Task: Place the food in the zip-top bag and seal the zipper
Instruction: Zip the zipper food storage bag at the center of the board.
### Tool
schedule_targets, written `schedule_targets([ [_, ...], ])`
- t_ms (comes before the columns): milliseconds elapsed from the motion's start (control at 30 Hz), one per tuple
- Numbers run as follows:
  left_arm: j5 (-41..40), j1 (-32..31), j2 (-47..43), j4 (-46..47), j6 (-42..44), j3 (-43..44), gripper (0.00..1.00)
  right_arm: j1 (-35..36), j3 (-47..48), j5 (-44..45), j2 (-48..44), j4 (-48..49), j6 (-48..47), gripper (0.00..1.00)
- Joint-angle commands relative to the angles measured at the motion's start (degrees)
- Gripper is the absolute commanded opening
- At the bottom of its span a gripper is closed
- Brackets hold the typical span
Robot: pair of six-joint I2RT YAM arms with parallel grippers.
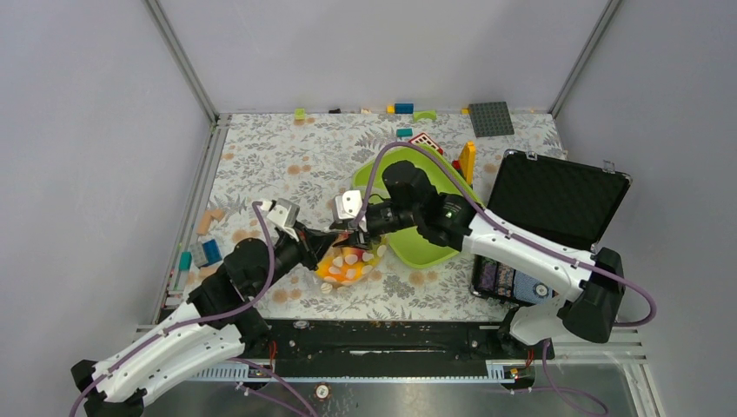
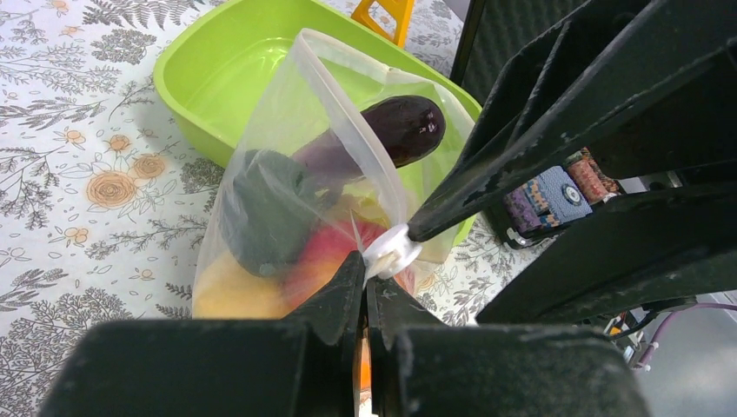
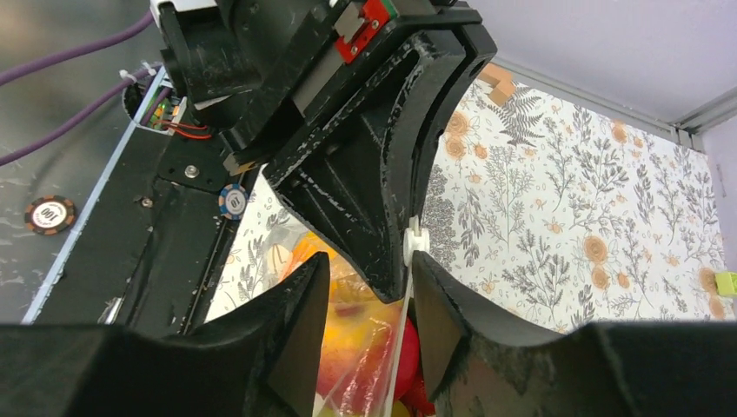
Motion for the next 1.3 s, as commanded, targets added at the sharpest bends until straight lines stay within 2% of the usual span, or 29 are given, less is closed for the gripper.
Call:
schedule_targets([
  [0, -0.65, -0.26, 0.6, 3.35, -0.73, 3.47, 0.0, 1.11, 3.91, 4.85, 1.87, -0.2, -1.51, 0.45],
  [200, 1.24, -0.4, 1.43, 3.65, 0.1, 3.61, 0.0, 1.3, 5.46, 6.41, 3.56, -0.02, -0.44, 0.41],
  [567, 3.76, -0.46, 0.69, 4.34, 1.22, 2.95, 0.0, 1.57, 6.26, 4.58, 4.54, -0.07, -1.17, 0.39],
  [1267, 7.62, -0.63, -1.4, 2.37, 5.21, 1.36, 0.0, 1.65, 3.7, 4.54, -0.26, -2.98, -4.4, 0.42],
])
